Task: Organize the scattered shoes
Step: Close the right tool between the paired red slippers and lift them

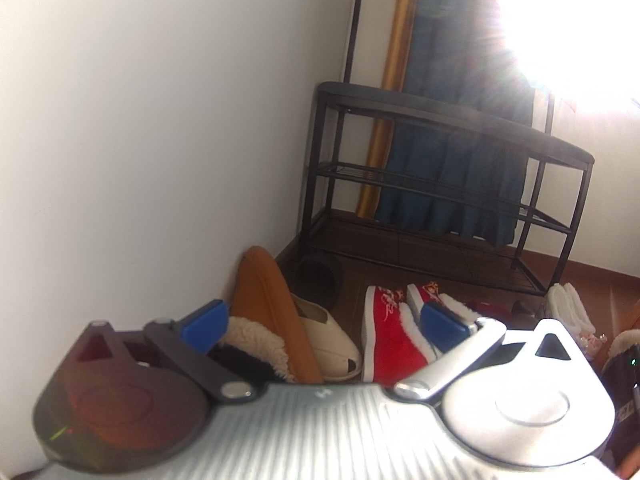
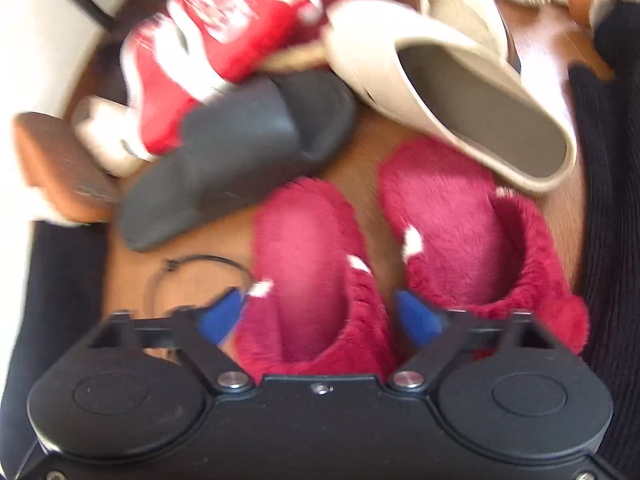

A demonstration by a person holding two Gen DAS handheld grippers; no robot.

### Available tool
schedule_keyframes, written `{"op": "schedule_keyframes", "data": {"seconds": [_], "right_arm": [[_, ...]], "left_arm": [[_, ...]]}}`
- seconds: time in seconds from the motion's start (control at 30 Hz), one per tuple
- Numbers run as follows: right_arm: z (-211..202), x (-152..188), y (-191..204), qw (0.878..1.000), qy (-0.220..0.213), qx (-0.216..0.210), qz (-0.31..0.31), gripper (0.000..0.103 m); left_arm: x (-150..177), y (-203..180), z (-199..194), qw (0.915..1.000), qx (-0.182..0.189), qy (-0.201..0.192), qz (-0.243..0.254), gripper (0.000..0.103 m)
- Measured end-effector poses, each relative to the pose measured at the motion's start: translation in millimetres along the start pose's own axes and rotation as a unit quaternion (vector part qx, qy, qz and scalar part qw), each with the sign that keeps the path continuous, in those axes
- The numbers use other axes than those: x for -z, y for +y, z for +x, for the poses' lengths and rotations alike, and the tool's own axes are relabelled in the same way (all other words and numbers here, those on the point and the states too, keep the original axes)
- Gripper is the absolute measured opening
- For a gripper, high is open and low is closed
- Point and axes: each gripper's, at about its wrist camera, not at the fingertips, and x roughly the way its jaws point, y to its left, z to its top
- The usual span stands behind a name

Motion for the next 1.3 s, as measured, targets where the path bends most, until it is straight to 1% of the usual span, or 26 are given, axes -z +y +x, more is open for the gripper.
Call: {"op": "schedule_keyframes", "data": {"seconds": [0.1,0.13,0.23,0.33,0.4,0.47,0.57,0.7,0.73,0.77,0.8,0.83,0.87,0.9,0.93,1.0,1.03,1.1,1.13,1.17,1.2,1.23,1.3], "right_arm": [[-41.1,-1.8,-6.3,0.999,-0.039,-0.008,-0.037,0.103],[-48.0,-2.8,-12.0,0.998,-0.041,-0.006,-0.044,0.103],[-59.8,-7.2,-32.3,0.998,-0.028,0.001,-0.056,0.103],[-47.3,-6.5,-31.1,0.998,-0.001,0.012,-0.068,0.103],[-37.0,-5.6,-28.4,0.997,0.018,0.02,-0.077,0.103],[-26.7,-4.6,-25.7,0.995,0.038,0.027,-0.085,0.103],[-11.2,-3.2,-21.7,0.992,0.066,0.039,-0.097,0.103],[9.4,-1.4,-16.4,0.986,0.105,0.054,-0.114,0.103],[14.6,-0.9,-15.1,0.985,0.114,0.058,-0.118,0.097],[19.8,-0.5,-13.7,0.983,0.124,0.062,-0.122,0.095],[24.9,0.0,-12.4,0.981,0.133,0.066,-0.126,0.087],[30.1,0.5,-11.1,0.979,0.143,0.069,-0.13,0.067],[35.3,0.9,-9.7,0.976,0.153,0.073,-0.134,0.057],[40.4,1.4,-8.4,0.974,0.162,0.077,-0.138,0.042],[45.6,1.9,-7.1,0.972,0.171,0.081,-0.142,0.035],[55.9,2.8,-4.4,0.966,0.19,0.088,-0.149,0.037],[61.1,3.2,-3.1,0.963,0.2,0.092,-0.153,0.051],[71.4,4.2,-0.4,0.957,0.218,0.099,-0.161,0.083],[74.8,6.0,2.2,0.955,0.223,0.1,-0.17,0.079],[76.1,8.8,5.5,0.953,0.221,0.102,-0.183,0.073],[76.0,11.1,8.2,0.951,0.213,0.111,-0.195,0.059],[74.0,11.5,8.6,0.952,0.204,0.118,-0.196,0.045],[67.4,16.3,8.7,0.955,0.187,0.121,-0.197,0.029]], "left_arm": [[-2.0,-14.7,-4.7,0.9997,0.022,-0.007,0.001,0.103],[-2.4,-19.4,-6.5,0.9995,0.03,-0.01,0.002,0.103],[-3.5,-35.2,-11.5,0.9986,0.049,-0.015,0.014,0.103],[-3.0,-50.6,-17.7,0.997,0.071,-0.01,0.029,0.103],[-2.4,-53.3,-22.1,0.9964,0.076,-0.013,0.035,0.103],[-1.6,-52.5,-26.3,0.9966,0.071,-0.018,0.039,0.103],[-1.2,-44.2,-27.1,0.9978,0.057,-0.019,0.03,0.103],[-1.2,-35.1,-20.7,0.9989,0.042,-0.013,0.019,0.103],[-0.9,-32.1,-18.0,0.999,0.04,-0.011,0.015,0.103],[-0.4,-30.0,-15.5,0.9991,0.038,-0.01,0.013,0.103],[0.0,-28.0,-13.0,0.9992,0.037,-0.009,0.011,0.103],[0.3,-26.9,-10.7,0.9993,0.036,-0.008,0.01,0.103],[0.6,-26.4,-8.3,0.9993,0.037,-0.007,0.008,0.103],[0.7,-25.7,-4.8,0.9993,0.038,-0.004,0.006,0.103],[0.8,-25.2,-1.5,0.9992,0.039,-0.001,0.005,0.103],[1.6,-25.0,1.6,0.9992,0.041,-0.001,0.003,0.103],[1.9,-24.9,3.2,0.9991,0.042,-0.002,0.002,0.103],[2.3,-23.5,6.2,0.9991,0.041,-0.003,0.0,0.103],[2.4,-22.4,7.7,0.9992,0.04,-0.003,-0.001,0.103],[2.6,-21.2,9.1,0.9993,0.038,-0.003,-0.002,0.103],[3.0,-19.0,10.8,0.9993,0.036,-0.002,-0.005,0.103],[3.5,-16.9,12.6,0.9994,0.033,-0.001,-0.008,0.103],[4.1,-14.8,15.6,0.9995,0.029,0.002,-0.012,0.103]]}}
